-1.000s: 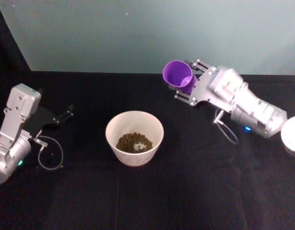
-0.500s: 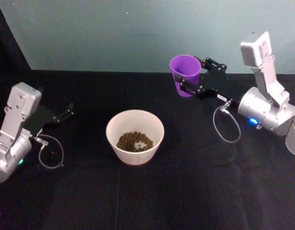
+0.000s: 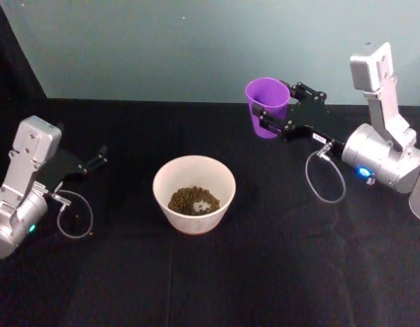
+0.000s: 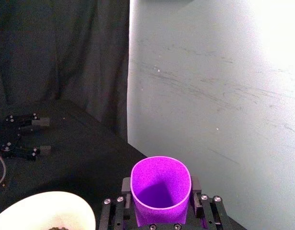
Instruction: Pick up the cup and pour the mung beans from the cup into the bowl.
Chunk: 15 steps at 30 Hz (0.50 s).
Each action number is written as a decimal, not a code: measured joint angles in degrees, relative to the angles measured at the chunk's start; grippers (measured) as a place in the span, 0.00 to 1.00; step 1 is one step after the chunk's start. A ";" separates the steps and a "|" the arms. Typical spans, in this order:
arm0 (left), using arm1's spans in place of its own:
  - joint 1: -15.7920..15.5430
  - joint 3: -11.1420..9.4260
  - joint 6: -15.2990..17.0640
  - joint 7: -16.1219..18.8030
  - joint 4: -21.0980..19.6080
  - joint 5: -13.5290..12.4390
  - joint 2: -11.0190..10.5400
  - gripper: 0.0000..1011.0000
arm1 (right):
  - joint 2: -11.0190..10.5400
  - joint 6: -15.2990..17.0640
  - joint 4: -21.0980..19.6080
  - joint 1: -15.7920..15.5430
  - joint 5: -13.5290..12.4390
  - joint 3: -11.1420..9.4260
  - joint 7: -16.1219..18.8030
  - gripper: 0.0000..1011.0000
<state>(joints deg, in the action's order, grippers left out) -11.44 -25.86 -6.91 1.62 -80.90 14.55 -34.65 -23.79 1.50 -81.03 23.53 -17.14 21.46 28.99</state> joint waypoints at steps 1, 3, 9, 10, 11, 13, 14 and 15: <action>0.00 0.00 0.00 0.00 0.00 0.00 0.00 1.00 | 0.00 -0.01 0.00 0.00 0.01 0.00 0.00 0.71; 0.00 0.00 0.00 0.00 0.00 0.00 0.00 1.00 | 0.00 -0.03 0.00 0.01 0.03 0.01 0.00 0.71; 0.00 0.00 0.00 0.00 0.00 0.00 0.00 1.00 | 0.00 -0.13 -0.01 0.01 0.12 0.04 0.02 0.71; 0.00 0.00 0.00 0.00 0.00 0.00 0.00 1.00 | 0.00 -0.14 -0.01 0.01 0.12 0.04 0.02 0.71; 0.00 0.00 0.00 0.00 0.00 0.00 0.00 1.00 | 0.00 -0.15 -0.02 0.01 0.15 0.04 0.03 0.71; 0.00 0.00 0.00 0.00 0.00 0.00 0.00 1.00 | 0.00 -0.16 -0.03 0.01 0.17 0.04 0.04 0.71; 0.00 0.00 0.00 0.00 0.00 0.00 0.00 1.00 | 0.00 -0.16 -0.03 0.01 0.19 0.04 0.05 0.71; 0.00 0.00 0.00 0.00 0.00 0.00 0.00 1.00 | 0.00 -0.05 0.00 0.08 -0.06 0.05 0.16 0.71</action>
<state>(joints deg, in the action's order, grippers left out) -11.43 -25.86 -6.91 1.62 -80.90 14.55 -34.65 -23.80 1.45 -81.03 23.60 -17.20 21.51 29.15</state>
